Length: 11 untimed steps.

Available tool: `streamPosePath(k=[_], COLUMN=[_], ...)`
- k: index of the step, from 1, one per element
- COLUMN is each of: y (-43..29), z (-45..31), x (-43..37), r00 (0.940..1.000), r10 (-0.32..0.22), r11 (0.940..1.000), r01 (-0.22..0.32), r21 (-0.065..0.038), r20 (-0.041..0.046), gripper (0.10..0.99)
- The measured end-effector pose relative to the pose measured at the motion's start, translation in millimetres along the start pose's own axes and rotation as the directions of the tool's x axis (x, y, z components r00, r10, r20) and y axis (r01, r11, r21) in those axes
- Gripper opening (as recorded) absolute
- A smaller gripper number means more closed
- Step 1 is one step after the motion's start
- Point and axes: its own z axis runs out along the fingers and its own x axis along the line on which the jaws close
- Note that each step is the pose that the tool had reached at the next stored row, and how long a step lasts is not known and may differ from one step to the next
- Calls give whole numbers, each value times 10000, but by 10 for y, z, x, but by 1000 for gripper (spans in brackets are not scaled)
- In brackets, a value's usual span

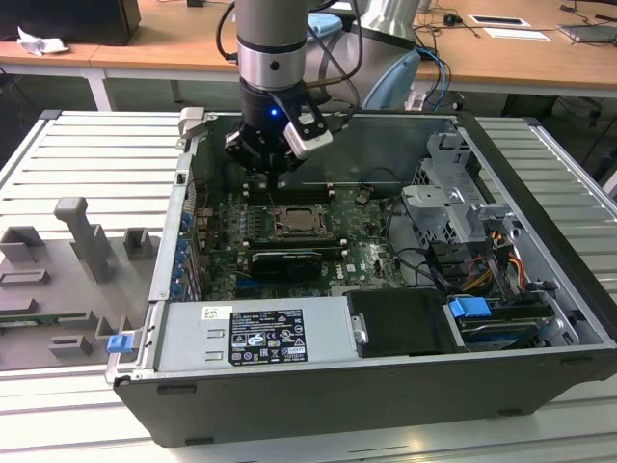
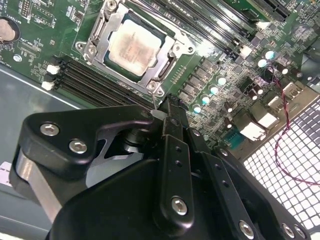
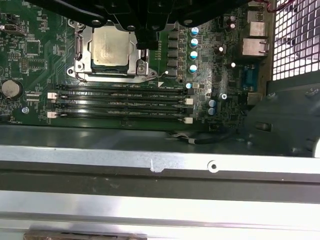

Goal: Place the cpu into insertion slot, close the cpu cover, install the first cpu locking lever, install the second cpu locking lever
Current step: 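Install the first cpu locking lever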

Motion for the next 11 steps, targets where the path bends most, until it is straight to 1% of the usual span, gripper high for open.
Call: streamPosePath(k=[11], y=[2], z=[0], x=[54], r00=[10000], r10=[-1], r11=[10000], r01=[1], r21=[0], r20=[0], gripper=[106])
